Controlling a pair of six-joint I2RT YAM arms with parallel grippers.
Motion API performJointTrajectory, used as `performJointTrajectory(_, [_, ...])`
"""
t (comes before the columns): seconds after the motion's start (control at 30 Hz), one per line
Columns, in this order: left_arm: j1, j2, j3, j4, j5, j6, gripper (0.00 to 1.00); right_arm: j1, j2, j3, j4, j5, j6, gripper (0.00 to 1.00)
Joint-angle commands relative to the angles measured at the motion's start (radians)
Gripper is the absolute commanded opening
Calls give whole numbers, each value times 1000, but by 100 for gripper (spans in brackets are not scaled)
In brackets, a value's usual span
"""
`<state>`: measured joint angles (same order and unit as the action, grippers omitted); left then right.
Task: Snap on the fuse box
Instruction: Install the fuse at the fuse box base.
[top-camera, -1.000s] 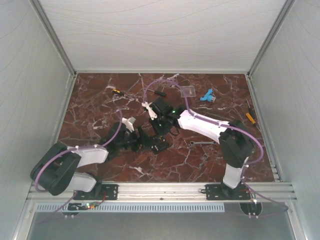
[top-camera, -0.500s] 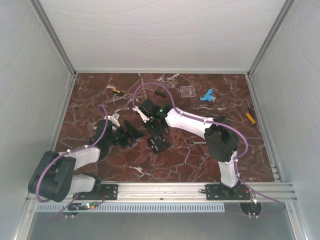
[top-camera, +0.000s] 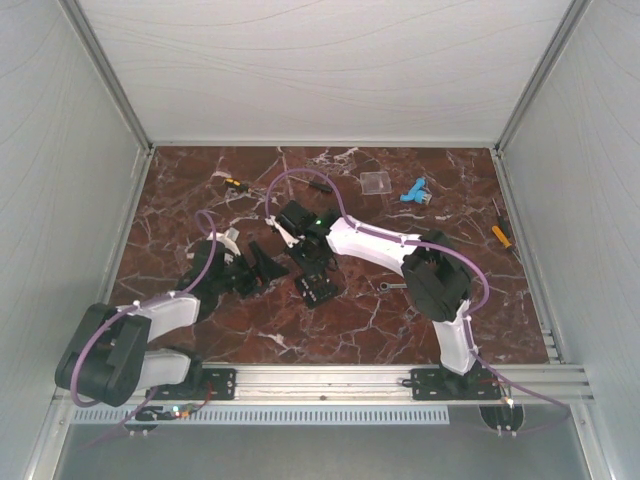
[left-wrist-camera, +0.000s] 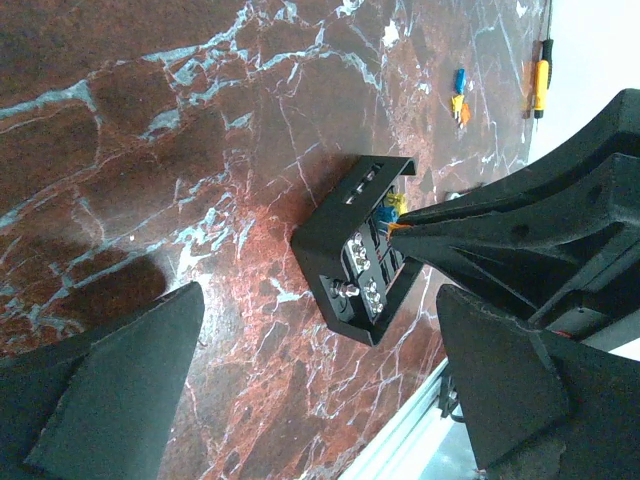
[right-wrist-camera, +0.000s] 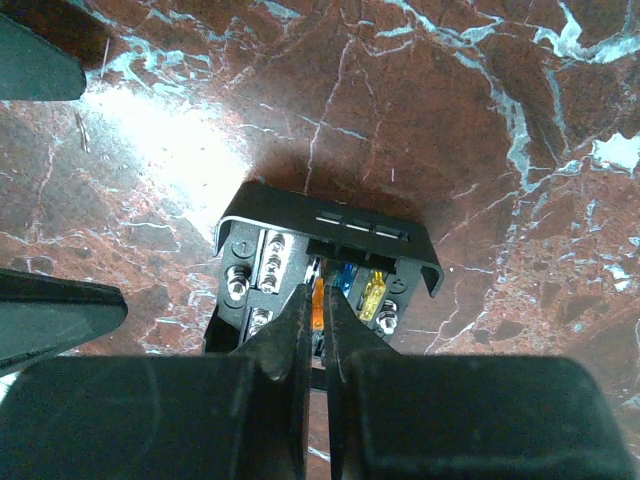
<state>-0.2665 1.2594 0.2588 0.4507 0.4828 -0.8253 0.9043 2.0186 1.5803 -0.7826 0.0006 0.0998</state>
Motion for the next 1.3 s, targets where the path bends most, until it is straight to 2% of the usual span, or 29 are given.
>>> performJointTrajectory(0.0, [6, -23, 0, 14, -12, 14, 100, 11, 23, 33, -16, 2, 20, 0])
performJointTrajectory(0.87, [6, -24, -2, 23, 1, 8, 100, 15, 12, 33, -48, -30, 51, 0])
performJointTrajectory(1.27, [5, -25, -3, 25, 4, 9, 100, 15, 30, 25, -31, 19, 57, 0])
